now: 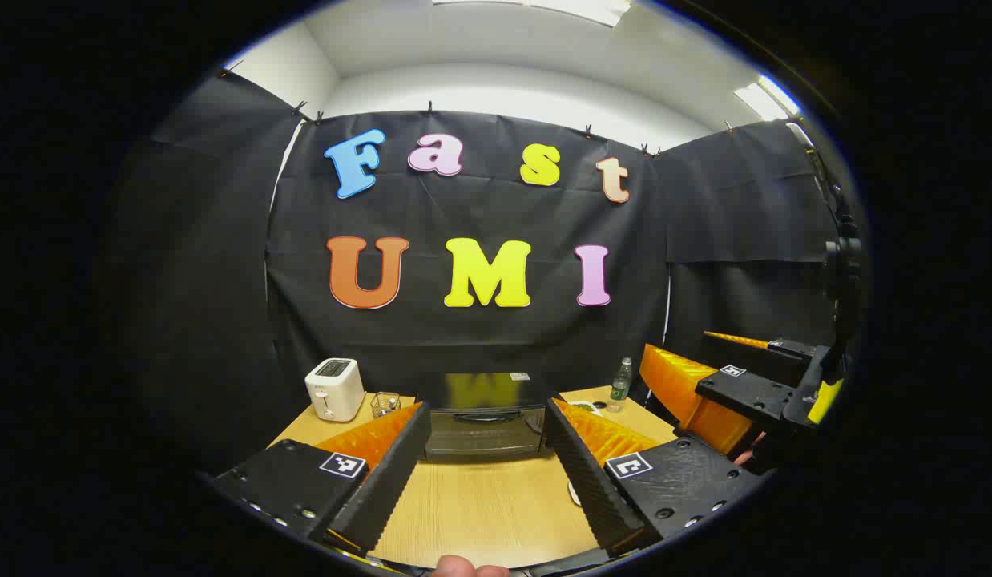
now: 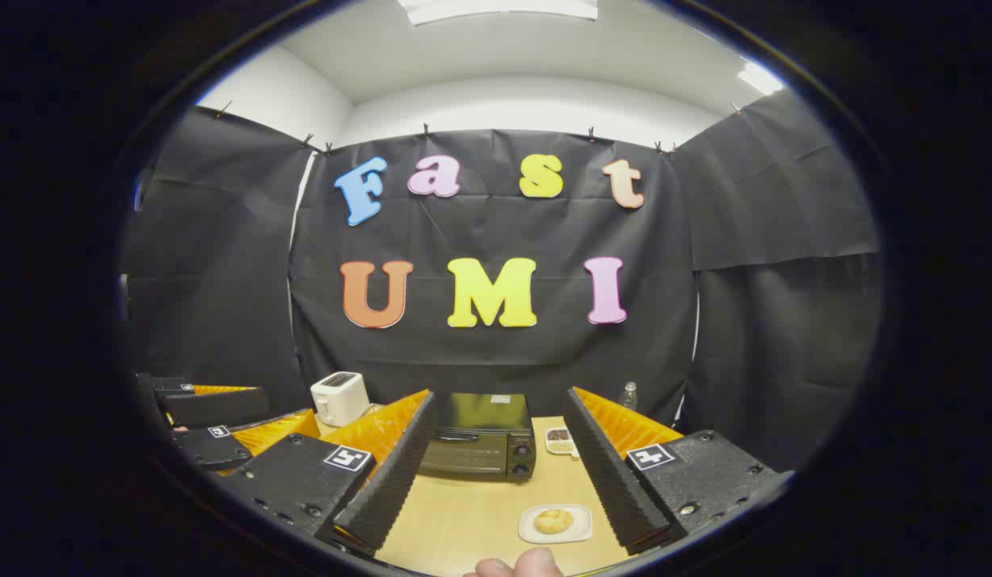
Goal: Open the electric oven with the left hand, put the food in, and close the electric oven.
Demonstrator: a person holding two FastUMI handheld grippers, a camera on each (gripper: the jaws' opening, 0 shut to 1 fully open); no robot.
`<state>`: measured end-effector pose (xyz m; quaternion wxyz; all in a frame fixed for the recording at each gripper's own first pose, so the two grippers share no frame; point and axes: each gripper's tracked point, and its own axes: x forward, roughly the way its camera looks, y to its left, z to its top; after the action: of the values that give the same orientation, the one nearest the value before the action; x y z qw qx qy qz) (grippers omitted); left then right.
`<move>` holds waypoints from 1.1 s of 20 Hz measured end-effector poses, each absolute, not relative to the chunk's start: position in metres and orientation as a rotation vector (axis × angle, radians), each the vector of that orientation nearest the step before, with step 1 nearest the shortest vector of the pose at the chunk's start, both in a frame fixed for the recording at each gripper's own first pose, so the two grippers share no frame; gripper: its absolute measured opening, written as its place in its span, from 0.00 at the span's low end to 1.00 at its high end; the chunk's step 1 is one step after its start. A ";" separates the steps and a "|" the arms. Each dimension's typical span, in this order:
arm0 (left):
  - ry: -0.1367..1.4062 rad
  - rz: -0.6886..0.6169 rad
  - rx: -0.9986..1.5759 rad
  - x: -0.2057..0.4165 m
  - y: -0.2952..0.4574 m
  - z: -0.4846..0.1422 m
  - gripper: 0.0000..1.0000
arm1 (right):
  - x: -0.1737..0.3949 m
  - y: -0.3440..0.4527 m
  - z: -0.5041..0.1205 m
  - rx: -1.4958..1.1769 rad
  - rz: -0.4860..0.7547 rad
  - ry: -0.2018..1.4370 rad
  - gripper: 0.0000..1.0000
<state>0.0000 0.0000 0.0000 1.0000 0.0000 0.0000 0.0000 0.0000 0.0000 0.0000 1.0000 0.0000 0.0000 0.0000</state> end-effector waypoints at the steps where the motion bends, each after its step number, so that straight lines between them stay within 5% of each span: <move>1: 0.000 -0.002 0.000 0.000 -0.002 0.000 0.93 | 0.000 -0.002 0.000 -0.001 -0.003 0.001 0.99; 4: -0.003 -0.006 -0.001 0.001 -0.005 0.001 0.93 | -0.001 -0.005 0.003 -0.006 -0.007 0.000 1.00; 5: -0.003 -0.005 -0.003 0.001 -0.004 0.001 0.83 | -0.002 -0.005 0.002 -0.007 -0.007 0.003 0.99; 8: 0.003 -0.004 -0.009 -0.001 -0.006 -0.001 0.84 | -0.003 -0.006 0.005 0.002 -0.004 -0.002 0.99; 9: 0.006 -0.004 -0.009 0.000 -0.006 -0.001 0.93 | -0.004 -0.006 0.006 0.002 -0.007 -0.004 1.00; 22: 0.013 -0.003 0.007 -0.004 -0.005 -0.005 0.93 | -0.006 -0.008 -0.001 -0.003 -0.018 -0.011 0.99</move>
<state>-0.0041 -0.0052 -0.0048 1.0000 0.0034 0.0064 -0.0017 -0.0055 -0.0085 -0.0015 0.9999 -0.0013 -0.0053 -0.0089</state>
